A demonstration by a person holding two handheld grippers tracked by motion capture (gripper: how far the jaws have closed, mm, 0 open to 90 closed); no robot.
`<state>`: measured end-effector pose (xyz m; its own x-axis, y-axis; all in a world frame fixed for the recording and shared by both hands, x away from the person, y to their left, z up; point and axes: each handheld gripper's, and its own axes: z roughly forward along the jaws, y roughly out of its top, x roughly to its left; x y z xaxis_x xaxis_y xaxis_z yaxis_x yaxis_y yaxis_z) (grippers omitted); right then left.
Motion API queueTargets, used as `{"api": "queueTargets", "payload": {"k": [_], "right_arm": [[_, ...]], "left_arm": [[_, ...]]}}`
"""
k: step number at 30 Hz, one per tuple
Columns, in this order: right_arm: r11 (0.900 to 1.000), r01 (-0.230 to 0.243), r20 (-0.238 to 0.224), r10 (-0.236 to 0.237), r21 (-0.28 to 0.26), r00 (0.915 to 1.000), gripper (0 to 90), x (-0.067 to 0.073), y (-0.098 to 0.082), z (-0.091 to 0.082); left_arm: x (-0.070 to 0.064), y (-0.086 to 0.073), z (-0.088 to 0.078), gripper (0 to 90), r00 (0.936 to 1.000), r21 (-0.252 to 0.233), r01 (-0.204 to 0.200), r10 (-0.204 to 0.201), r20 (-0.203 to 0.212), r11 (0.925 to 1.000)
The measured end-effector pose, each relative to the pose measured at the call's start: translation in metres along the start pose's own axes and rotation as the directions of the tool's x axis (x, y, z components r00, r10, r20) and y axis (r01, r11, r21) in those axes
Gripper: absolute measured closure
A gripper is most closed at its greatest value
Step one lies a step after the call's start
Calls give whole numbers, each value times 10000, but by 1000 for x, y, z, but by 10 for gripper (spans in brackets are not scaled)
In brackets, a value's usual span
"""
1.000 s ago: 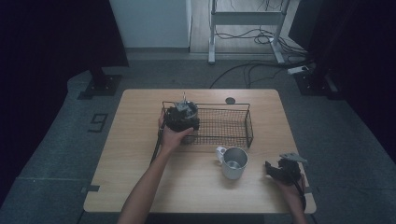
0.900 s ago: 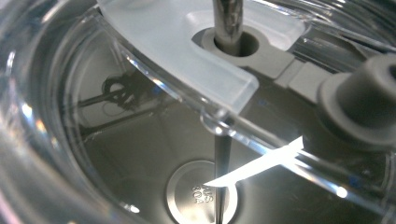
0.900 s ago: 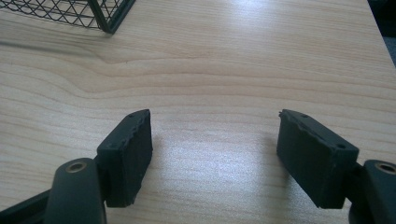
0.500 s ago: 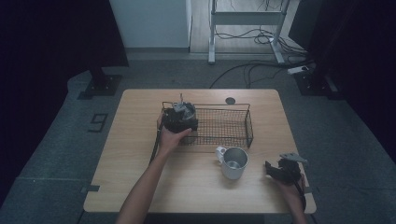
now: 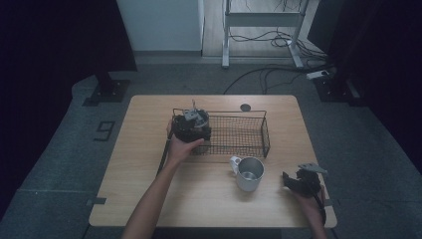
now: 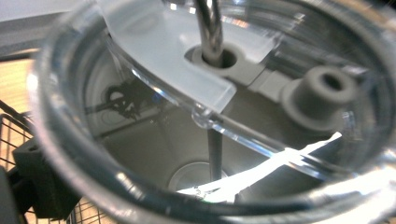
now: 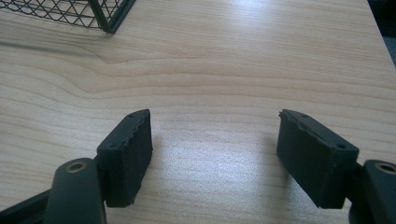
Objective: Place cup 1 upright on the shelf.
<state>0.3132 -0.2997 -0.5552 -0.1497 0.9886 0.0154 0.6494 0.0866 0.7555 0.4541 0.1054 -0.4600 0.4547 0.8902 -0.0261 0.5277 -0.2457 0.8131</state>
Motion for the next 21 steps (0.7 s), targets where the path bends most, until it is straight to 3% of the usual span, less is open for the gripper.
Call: {"api": "queueTargets", "payload": {"k": [3, 10, 11, 13, 21], "right_arm": [[10000, -3, -1, 3, -2, 10000, 265, 0, 0, 0], [10000, -5, 1, 5, -1, 10000, 265, 0, 0, 0], [10000, 3, 8, -3, 0, 10000, 265, 0, 0, 0], [10000, 18, 9, -18, -7, 10000, 265, 0, 0, 0], [10000, 28, -12, -28, 37, 10000, 259, 0, 1, 1]], "left_arm": [[0, 2, -8, 0, 10000, -217, 16, -15, 44, 9998], [-1, 2, -22, 0, 9999, -204, -108, 108, 34, 9997], [-3, 2, -27, 0, 9993, -212, -367, 366, -79, 9991], [-3, 2, -31, 4, 9992, -258, -402, 401, -51, 9989], [5, -8, -43, 9, 9994, -501, -110, 126, 314, 9987]]}}
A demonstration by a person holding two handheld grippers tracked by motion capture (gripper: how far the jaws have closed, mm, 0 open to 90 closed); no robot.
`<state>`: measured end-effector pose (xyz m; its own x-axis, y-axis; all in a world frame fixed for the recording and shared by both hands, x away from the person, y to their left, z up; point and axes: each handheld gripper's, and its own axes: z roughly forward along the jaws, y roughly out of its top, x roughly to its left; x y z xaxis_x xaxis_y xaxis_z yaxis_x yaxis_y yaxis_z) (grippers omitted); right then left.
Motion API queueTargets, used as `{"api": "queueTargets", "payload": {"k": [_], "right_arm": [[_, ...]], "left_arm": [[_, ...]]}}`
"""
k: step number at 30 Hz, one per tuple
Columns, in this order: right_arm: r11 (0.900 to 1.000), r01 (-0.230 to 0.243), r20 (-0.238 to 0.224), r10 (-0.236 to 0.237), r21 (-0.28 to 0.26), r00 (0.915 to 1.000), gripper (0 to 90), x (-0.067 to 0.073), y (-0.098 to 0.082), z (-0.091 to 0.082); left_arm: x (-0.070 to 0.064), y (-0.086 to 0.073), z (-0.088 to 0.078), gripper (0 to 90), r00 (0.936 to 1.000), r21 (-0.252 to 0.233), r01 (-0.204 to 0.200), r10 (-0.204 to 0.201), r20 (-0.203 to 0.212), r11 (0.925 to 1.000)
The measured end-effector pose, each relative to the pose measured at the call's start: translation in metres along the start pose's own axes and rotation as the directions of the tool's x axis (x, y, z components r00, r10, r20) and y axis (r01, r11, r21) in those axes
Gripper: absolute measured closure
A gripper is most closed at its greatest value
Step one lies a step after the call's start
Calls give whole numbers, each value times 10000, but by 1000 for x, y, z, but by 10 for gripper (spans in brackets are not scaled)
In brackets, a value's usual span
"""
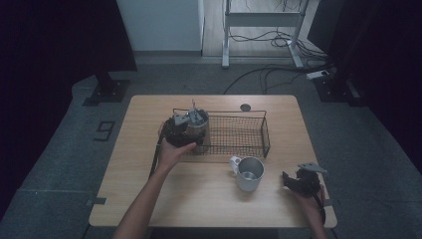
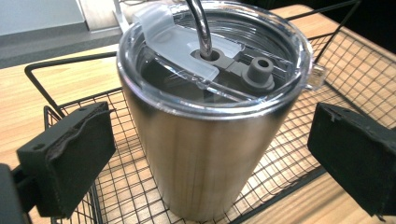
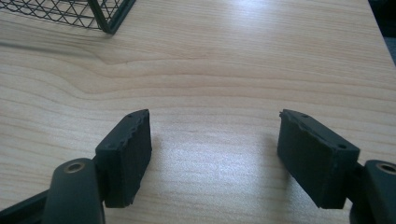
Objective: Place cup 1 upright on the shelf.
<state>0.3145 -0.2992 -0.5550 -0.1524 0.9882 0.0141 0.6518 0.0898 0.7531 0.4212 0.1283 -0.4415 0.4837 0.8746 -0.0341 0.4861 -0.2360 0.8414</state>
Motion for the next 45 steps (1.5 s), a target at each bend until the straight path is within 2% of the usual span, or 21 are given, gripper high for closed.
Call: {"api": "queueTargets", "payload": {"k": [9, 10, 14, 17, 22, 23, 26, 30, 33, 35, 37, 40, 42, 44, 45], "right_arm": [[10000, 13, -25, -13, -14, 10000, 262, 1, 0, 0], [10000, 32, -30, -32, -15, 10000, 262, 1, 0, 0], [10000, 48, -34, -48, -16, 10000, 262, 1, 0, 0], [10000, 55, -31, -55, -18, 10000, 262, 1, 0, 0], [10000, 53, -21, -53, -15, 10000, 261, 1, 0, 0], [10000, 41, -19, -41, -12, 10000, 261, 1, 0, 0], [10000, 37, -8, -37, -12, 10000, 262, 1, 0, 0], [10000, 31, 9, -31, 9, 10000, 262, 1, 0, 0], [10000, 39, 10, -39, 7, 10000, 262, 1, 0, 0], [10000, 30, 9, -30, 9, 10000, 262, 1, 0, 0], [10000, 32, 9, -32, 8, 10000, 262, 1, 0, 0], [10000, 19, 18, -19, 9, 10000, 264, 1, 0, 0], [10000, 20, 23, -20, 4, 10000, 265, 1, 0, 0], [10000, 17, 29, -17, -4, 10000, 265, 2, 0, 0], [10000, 17, 29, -17, -4, 10000, 265, 2, 0, 0]], "left_arm": [[-2, -7, -9, 21, 9998, -149, 98, -96, 160, 9998], [-6, -13, -12, 33, 10000, -120, 73, -73, -10, 9999], [-9, -20, -16, 46, 10000, -124, 92, -91, 22, 9999], [-12, -32, -25, 51, 9993, -267, 280, -273, 248, 9993], [-16, -45, -36, 57, 9994, -416, 106, -92, 329, 9991], [-17, -50, -40, 62, 9989, -447, 74, -53, 466, 9990], [-18, -58, -46, 80, 9976, -340, -95, 118, 688, 9994], [-18, -70, -53, 95, 9964, -270, -77, 99, 837, 9996], [-18, -77, -58, 108, 9969, -303, -52, 76, 787, 9995], [-17, -88, -63, 140, 9971, -171, -180, 193, 740, 9997], [-17, -92, -64, 142, 9970, -112, -202, 210, 739, 9997], [-13, -107, -69, 142, 9967, 135, -141, 130, 805, 9998], [-12, -109, -69, 142, 9965, 166, -98, 84, 835, 9998], [-9, -122, -72, 141, 9958, 334, 8, -38, 914, 9994], [-9, -122, -72, 142, 9958, 334, 8, -38, 914, 9994]]}}
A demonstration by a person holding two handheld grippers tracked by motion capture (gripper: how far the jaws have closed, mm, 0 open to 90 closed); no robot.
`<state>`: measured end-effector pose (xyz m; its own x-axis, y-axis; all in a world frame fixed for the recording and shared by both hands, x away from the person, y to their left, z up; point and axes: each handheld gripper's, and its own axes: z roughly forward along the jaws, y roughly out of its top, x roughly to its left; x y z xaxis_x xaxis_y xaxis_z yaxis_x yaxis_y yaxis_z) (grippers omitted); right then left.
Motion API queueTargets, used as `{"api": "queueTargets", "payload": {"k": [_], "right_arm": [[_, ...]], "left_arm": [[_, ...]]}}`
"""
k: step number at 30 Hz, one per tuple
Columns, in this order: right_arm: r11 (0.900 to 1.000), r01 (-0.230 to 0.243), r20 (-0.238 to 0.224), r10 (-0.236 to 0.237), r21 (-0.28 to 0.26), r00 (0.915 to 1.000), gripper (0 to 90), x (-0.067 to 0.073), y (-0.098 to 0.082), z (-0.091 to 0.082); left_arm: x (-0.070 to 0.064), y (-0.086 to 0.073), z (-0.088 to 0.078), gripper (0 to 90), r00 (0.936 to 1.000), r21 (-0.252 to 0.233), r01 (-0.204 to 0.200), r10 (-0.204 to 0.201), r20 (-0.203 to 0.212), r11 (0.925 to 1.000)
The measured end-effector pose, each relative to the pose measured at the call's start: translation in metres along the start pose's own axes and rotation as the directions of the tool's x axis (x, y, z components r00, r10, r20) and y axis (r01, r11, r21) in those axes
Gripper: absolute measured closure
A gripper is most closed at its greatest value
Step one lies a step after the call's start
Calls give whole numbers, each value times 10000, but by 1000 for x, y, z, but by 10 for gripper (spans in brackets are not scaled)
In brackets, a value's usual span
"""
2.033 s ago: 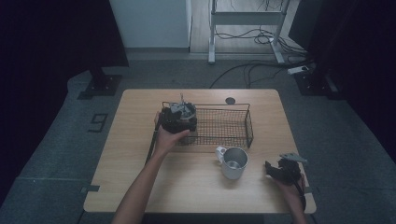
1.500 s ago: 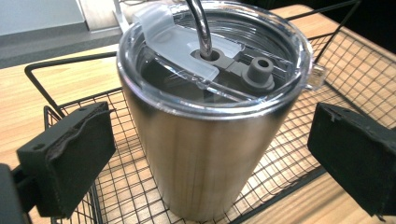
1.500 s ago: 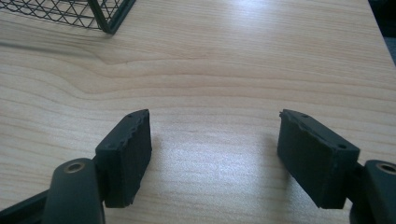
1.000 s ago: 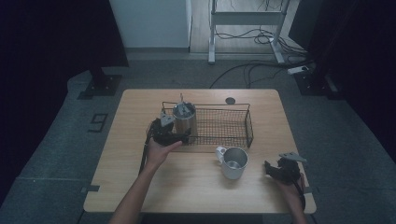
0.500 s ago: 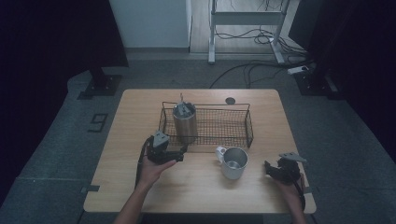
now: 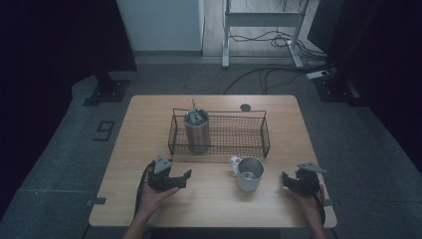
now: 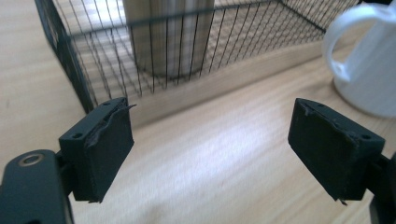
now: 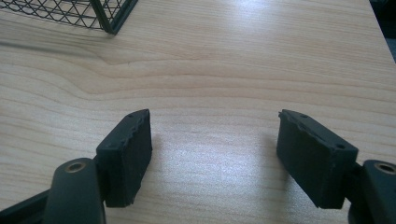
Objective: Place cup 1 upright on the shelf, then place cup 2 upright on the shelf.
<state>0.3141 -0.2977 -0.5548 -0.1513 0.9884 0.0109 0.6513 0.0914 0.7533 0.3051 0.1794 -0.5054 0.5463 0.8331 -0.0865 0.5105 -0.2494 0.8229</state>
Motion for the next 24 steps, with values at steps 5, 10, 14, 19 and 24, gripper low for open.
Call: {"api": "queueTargets", "payload": {"k": [5, 10, 14, 19, 24], "right_arm": [[10000, -6, 1, 6, 1, 10000, 265, 0, 0, 0], [10000, -23, -8, 23, 15, 10000, 265, 0, 0, 0], [10000, -21, -10, 21, 15, 10000, 264, 0, 0, 0], [9998, -54, -95, 52, -208, 9999, 245, -1, -1, -2], [9984, -198, -251, 185, -525, 9995, 244, -2, -2, -7]], "left_arm": [[8, -21, 2, 140, 9997, 327, 252, -254, 53, 9991], [12, -26, 3, 144, 9991, 407, 424, -427, 55, 9983], [11, -29, 5, 144, 9988, 508, 475, -481, 116, 9976], [11, -29, 6, 143, 9985, 430, 543, -545, 32, 9976], [12, -29, 7, 144, 9982, 431, 595, -592, -88, 9973]]}}
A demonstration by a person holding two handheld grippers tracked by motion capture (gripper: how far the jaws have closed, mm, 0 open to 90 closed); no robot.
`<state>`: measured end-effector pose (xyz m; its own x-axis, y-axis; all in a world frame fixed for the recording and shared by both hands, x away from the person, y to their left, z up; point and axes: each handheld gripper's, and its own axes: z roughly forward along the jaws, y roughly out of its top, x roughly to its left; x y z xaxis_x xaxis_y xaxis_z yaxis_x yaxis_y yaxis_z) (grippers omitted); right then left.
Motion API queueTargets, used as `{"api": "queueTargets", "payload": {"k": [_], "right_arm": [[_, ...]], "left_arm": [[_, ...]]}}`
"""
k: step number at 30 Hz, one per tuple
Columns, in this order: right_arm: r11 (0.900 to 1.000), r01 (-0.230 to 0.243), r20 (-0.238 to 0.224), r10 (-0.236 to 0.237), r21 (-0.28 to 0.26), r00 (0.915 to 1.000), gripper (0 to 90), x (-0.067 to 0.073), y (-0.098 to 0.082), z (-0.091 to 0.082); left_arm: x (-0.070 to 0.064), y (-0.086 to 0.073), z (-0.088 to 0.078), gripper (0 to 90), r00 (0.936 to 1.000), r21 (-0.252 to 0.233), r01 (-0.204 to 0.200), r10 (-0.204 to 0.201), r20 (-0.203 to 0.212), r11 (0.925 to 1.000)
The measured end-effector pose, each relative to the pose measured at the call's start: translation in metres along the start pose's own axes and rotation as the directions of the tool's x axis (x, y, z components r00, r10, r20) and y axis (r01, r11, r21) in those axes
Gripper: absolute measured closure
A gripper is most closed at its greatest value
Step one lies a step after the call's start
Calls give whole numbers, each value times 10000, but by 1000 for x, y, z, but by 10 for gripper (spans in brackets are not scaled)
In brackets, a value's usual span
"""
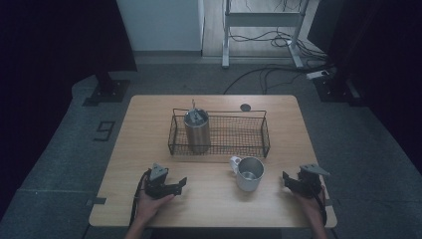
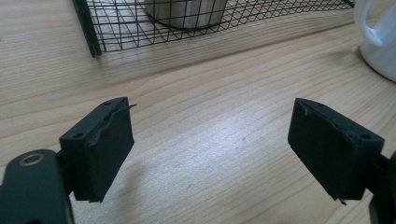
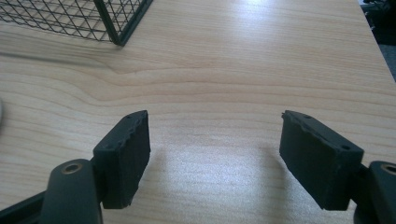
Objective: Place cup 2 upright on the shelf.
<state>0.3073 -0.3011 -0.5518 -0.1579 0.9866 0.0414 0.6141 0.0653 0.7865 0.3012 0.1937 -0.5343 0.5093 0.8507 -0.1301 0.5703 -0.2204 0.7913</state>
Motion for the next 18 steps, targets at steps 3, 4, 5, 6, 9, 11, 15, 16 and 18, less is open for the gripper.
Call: {"api": "queueTargets", "payload": {"k": [3, 4, 5, 6, 9, 11, 15, 16, 18], "right_arm": [[9995, -119, -294, 110, -304, 9995, 245, -1, 3, -8], [9995, -119, -294, 110, -304, 9995, 245, -1, 3, -8], [9981, -284, -629, 249, -548, 9977, 249, 1, 6, -14], [9973, -343, -787, 291, -650, 9965, 249, 2, 7, -18], [9951, -303, -1093, 200, -941, 9938, 249, 9, 11, -27], [9945, -261, -1193, 138, -1018, 9928, 249, 11, 12, -30], [9892, 16, -1550, -245, -1463, 9876, 254, 25, 19, -42], [9889, 59, -1574, -295, -1483, 9871, 254, 27, 20, -43], [9880, 100, -1637, -356, -1543, 9859, 254, 29, 21, -45]], "left_arm": [[0, -2, 2, 144, 9999, 35, -92, 92, -68, 10000], [0, -2, 2, 146, 9999, 35, -92, 92, -68, 10000], [0, -3, 3, 147, 9999, 76, -89, 89, -47, 9999], [0, -3, 3, 147, 9999, 76, -89, 89, -47, 9999], [-1, -5, 8, 147, 9998, 261, -181, 181, 6, 9995], [-1, -5, 9, 147, 9998, 283, -197, 197, -3, 9994], [1, -5, 9, 148, 10000, 284, -55, 54, 46, 9996], [1, -5, 9, 148, 10000, 284, -55, 54, 46, 9996], [2, -5, 10, 150, 10000, 309, -36, 35, 30, 9995]]}}
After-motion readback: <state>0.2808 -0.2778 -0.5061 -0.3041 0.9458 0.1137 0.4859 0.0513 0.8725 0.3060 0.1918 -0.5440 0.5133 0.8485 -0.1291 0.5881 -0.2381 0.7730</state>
